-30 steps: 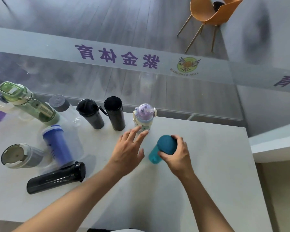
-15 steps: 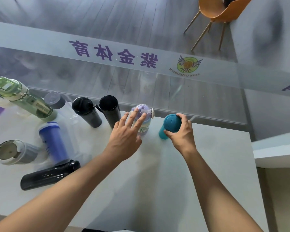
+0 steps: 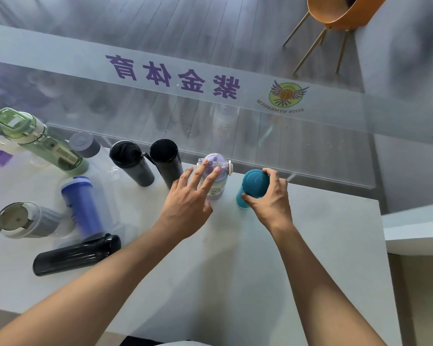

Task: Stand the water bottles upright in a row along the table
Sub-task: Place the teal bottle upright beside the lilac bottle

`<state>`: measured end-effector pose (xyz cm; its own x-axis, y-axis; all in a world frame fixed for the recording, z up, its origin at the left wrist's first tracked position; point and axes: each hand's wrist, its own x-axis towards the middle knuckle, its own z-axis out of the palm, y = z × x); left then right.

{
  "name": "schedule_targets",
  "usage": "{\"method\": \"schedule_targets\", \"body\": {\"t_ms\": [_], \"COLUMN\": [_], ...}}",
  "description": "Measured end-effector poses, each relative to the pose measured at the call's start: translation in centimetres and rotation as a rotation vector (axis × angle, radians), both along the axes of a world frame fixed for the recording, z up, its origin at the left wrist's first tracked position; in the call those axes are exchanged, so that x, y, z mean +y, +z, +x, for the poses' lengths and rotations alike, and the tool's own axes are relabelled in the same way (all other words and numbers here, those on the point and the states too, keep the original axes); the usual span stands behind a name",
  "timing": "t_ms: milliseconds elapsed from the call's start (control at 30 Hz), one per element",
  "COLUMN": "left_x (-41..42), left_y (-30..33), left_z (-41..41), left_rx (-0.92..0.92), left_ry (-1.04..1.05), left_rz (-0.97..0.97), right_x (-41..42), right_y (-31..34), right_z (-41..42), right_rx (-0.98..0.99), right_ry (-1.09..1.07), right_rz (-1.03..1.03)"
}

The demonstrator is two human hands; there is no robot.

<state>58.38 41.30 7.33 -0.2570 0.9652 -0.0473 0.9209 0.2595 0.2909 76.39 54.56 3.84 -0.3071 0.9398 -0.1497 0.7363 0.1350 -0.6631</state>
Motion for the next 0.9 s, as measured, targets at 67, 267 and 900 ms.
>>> {"method": "schedule_targets", "body": {"t_ms": [67, 267, 900], "left_x": [0.0, -1.5, -22.1], "left_y": [0.2, 1.3, -1.6], "left_z": [-0.1, 0.1, -7.1], "left_rx": [0.010, -0.002, -0.079], "left_ry": [0.004, 0.028, 0.384], "left_rz": [-0.004, 0.052, 0.059], "right_x": [-0.3, -2.7, -18.9], "right_y": [0.3, 1.8, 0.3], "right_z": [0.3, 1.3, -10.0], "right_rx": [-0.048, -0.021, 0.057], "right_ry": [0.000, -0.021, 0.404], "right_rz": [0.004, 0.288, 0.157]}}
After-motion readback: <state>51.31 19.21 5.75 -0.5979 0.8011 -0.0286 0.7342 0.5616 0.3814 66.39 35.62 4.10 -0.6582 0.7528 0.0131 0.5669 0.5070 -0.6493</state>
